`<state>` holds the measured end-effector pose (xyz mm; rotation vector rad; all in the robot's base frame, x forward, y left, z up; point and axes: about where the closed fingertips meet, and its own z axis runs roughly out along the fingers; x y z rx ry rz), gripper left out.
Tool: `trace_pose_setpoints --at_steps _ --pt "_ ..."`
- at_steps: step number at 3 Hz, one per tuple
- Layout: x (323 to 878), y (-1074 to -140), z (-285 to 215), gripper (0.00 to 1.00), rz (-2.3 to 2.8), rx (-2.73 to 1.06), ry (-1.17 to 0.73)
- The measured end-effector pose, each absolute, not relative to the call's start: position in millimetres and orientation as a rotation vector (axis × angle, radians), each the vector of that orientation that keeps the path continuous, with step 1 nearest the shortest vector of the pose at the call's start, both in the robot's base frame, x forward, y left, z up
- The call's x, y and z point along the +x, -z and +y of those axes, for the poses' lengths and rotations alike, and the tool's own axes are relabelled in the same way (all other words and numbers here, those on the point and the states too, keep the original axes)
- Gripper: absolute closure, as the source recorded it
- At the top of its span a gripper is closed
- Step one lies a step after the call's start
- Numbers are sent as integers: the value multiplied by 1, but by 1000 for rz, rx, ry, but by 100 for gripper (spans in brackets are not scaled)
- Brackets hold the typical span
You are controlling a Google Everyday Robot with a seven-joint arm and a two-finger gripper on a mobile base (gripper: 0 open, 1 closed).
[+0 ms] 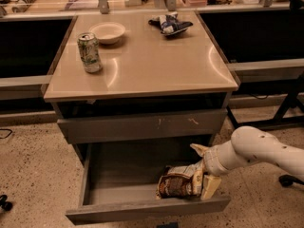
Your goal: Pick brown chip bag from middle drawer and place on counter
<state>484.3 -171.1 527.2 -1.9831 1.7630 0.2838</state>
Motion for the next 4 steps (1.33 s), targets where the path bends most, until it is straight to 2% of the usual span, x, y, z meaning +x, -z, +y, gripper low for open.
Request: trace_pose_setpoints --at_steps 2,3,4 --pt "497 -489 -172 0 1704 -1977 -311" --pt "503 -473 -162 8 1673 -1971 -349" --pt "506 -465 -156 25 1662 -1960 -380"
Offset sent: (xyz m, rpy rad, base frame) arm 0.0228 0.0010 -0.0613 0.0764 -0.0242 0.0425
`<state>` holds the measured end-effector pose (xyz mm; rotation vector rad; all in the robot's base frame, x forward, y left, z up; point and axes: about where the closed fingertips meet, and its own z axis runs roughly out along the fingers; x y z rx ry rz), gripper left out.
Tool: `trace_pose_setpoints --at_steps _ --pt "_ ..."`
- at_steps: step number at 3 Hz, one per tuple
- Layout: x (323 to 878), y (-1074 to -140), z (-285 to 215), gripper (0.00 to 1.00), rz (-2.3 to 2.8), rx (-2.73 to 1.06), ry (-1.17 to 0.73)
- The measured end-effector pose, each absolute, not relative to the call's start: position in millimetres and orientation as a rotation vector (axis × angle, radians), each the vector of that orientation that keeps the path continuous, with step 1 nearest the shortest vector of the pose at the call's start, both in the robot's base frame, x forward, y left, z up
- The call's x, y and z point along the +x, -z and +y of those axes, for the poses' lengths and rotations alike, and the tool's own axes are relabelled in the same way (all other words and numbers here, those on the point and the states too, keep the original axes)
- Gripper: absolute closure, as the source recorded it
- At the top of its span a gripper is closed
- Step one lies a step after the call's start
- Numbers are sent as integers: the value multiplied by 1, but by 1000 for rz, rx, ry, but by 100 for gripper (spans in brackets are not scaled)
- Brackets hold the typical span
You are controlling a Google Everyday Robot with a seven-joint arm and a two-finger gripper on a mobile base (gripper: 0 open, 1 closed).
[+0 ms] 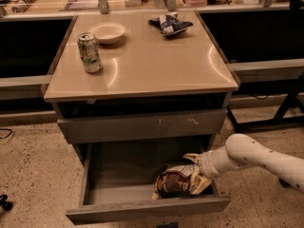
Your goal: Pick brown chip bag from middle drawer and place on counter
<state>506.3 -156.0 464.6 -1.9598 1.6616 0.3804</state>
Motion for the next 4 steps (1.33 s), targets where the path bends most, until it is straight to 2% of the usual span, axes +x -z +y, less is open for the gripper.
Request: trace_pose_setpoints --at_steps 3,4 --pt "502 -488 -146 97 1637 -1934 -393" --pt "499 -514 -136 100 1605 -1928 -414"
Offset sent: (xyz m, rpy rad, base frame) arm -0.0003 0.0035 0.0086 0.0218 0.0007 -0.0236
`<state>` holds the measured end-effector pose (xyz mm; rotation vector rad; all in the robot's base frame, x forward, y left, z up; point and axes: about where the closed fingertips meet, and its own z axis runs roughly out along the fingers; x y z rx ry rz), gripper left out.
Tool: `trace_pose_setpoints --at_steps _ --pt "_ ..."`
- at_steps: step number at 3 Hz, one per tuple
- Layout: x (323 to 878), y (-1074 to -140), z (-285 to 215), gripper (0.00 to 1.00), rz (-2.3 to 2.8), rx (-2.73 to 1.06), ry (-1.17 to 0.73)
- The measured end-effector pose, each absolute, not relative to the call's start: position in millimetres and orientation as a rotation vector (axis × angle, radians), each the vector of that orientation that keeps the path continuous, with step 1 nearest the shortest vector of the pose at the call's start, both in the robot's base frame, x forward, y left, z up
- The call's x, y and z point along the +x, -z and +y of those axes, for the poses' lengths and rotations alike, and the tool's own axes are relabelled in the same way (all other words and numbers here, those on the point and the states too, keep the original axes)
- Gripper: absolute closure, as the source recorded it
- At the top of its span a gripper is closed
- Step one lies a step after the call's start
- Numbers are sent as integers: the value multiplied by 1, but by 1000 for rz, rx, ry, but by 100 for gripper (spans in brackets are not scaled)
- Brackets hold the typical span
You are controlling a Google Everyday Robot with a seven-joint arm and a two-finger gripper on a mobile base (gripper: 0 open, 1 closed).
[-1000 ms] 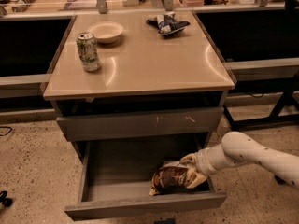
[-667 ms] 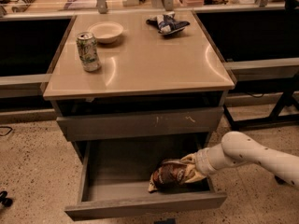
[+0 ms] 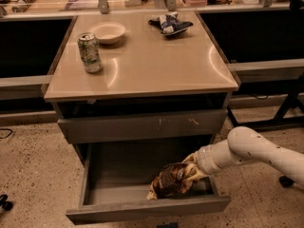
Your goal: Pick brown chip bag from middle drawer and place on counter
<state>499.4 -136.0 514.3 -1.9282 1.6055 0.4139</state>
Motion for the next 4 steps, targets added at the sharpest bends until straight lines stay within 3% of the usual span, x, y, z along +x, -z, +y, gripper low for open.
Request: trace_pose_setpoints --at_steps 2,3,4 --pt "491 -595 -119 100 1498 -1961 -398" --pt "487 -666 -112 100 1405 -1967 -298" --pt "487 -666 -112 100 1405 -1967 -298"
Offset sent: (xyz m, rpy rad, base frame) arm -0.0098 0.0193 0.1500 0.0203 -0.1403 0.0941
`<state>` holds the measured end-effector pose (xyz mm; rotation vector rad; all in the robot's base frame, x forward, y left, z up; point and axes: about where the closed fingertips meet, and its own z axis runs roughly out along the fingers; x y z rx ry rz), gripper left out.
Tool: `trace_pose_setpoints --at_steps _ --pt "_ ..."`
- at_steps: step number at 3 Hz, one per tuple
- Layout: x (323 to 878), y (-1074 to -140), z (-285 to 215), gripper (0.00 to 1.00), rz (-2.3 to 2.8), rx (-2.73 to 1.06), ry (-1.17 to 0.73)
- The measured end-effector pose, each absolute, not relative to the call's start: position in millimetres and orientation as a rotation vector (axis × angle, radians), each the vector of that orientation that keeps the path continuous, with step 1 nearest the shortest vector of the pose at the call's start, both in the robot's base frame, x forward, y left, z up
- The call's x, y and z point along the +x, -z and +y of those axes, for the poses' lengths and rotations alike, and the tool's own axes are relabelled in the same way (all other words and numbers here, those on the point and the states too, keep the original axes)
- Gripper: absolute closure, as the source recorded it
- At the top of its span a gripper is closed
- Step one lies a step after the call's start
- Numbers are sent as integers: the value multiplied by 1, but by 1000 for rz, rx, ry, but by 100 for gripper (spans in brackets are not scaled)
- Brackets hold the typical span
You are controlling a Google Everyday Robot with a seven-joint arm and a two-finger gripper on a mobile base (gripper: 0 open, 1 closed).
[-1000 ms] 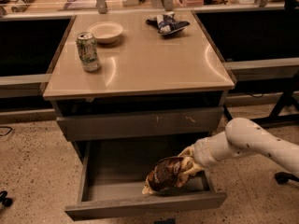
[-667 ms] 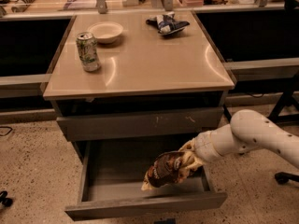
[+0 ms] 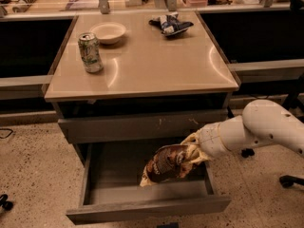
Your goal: Pick brown chip bag from middle drawer and place on counter
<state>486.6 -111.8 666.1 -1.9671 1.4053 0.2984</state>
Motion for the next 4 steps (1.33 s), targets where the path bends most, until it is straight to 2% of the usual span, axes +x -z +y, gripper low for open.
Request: trace_pose_setpoints --at_steps 1,2,3,4 --pt "484 -693 -106 100 1412 -1912 -305" --pt "477 -758 -87 100 1406 -1886 -292" --pt "467 -860 -63 100 1363 -1913 -198" --pt "450 -967 -41 100 1266 -1936 -26"
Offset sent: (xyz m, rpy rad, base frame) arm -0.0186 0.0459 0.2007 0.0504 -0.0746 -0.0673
